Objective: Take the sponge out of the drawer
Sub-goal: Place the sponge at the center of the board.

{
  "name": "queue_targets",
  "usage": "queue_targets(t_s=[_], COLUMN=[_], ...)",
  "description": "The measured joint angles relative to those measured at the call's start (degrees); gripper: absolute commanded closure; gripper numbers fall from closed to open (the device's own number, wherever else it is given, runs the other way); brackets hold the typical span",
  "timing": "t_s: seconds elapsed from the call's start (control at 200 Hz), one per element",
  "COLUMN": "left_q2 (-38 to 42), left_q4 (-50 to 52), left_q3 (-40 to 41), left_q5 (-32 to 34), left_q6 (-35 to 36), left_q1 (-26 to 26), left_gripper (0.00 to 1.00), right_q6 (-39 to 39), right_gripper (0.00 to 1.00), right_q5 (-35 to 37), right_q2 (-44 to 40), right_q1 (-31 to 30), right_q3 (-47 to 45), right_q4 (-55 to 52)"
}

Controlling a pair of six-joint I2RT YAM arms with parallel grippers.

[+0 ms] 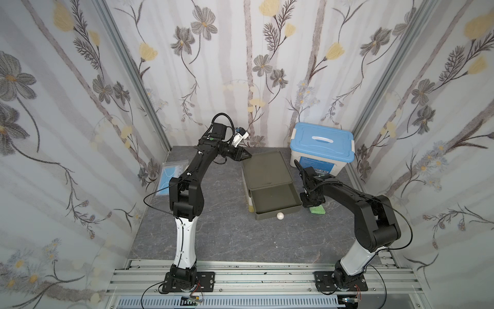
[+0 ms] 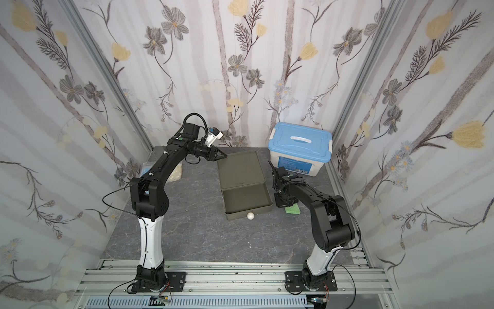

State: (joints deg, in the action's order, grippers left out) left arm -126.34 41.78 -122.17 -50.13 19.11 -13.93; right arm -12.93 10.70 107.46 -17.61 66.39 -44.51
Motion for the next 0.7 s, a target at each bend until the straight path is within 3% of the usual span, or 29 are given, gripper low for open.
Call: queue_targets(t_s=[0.135,0.335,0.505,0.605,0.705], left_q2=[0.1,0.4,0.5,0.5,0.5], left_q4=[0.0,0.1,0.2,0.2,0.2], left_q3=[0.0,0.4,0.5,0.6,0.6], left_q5=[0.0,0.0,0.1,0.1,0.0], left_q6=[0.0,0.2,0.2,0.2,0.2], left_q1=[0.0,0.0,0.1,0.1,0.1], left_gripper=[0.66,0.66,0.66,0.66,0.66], right_q6=[0.4,0.6,0.4,-0.2,-1.1], right_gripper=[0.69,0.68,0.66,0.75,0.93], right_q5=[0.0,-0.6,-1.4,0.2,1.7], right_q2=[0.1,0.1,-5.5,-11.8,-21.0], right_q1=[0.0,0.0,0.1,0.2,0.2], right_q3=[0.9,1.3,1.5,2.6,3.2], right_q4=[-1.0,-1.9,-2.2,-2.8,-3.8])
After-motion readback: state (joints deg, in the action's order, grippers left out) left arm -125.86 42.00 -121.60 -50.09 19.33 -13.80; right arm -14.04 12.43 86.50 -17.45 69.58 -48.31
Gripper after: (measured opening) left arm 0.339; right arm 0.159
